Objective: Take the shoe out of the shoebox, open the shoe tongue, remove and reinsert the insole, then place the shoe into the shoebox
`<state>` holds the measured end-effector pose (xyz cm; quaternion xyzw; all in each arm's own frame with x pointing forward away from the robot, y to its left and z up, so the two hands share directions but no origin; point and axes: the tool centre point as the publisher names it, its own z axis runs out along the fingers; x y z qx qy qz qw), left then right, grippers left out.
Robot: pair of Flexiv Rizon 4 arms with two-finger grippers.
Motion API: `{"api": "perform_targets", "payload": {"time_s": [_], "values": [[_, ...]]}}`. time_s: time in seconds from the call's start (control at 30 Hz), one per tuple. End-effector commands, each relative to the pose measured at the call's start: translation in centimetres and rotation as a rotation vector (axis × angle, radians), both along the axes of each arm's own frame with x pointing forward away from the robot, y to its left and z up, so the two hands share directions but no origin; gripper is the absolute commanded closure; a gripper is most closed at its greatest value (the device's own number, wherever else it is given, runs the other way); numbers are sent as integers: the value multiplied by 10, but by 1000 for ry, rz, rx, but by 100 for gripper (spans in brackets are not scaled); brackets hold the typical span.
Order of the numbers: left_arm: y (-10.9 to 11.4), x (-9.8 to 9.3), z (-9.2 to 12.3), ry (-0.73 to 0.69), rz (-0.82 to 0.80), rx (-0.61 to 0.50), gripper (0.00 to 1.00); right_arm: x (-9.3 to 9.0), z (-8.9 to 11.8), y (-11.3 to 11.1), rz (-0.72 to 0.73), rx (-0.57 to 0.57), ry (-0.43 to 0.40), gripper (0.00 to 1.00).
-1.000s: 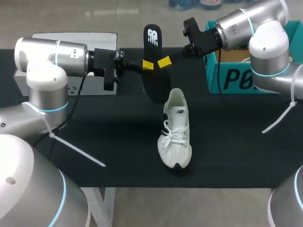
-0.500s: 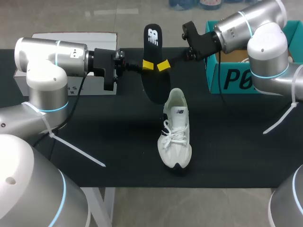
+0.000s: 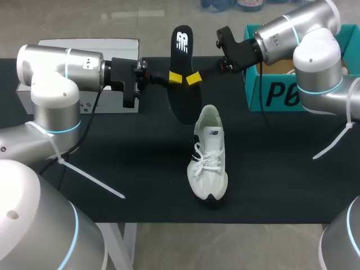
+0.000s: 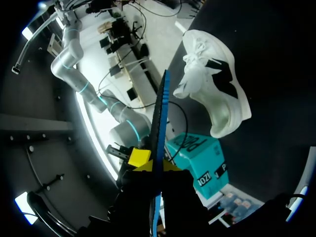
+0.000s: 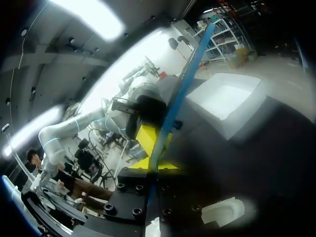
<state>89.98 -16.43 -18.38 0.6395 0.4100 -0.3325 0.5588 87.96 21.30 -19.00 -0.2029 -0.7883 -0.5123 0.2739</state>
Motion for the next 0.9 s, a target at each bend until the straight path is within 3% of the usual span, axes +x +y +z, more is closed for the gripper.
{"api": "perform_targets", "payload": {"time_s": [0.03,0.07,0.1,0.13,0.5,0.7,0.9], "values": [[-1,1,0,-2,-1,2,80,-1,1,4,-3,-5,-2,100],[-1,1,0,-2,-1,2,57,-1,1,4,-4,-6,-3,100],[-1,1,0,-2,-1,2,14,-1,1,4,-5,-6,-3,100],[-1,1,0,-2,-1,2,0,-1,1,4,-7,-6,-3,100],[-1,1,0,-2,-1,2,0,-2,2,-2,-27,-16,-11,100],[22,-9,3,76,30,82,0,-2,-1,-11,-45,-28,-12,100],[42,-29,-1,251,65,94,0,0,-2,-19,-66,-41,-18,100]]}}
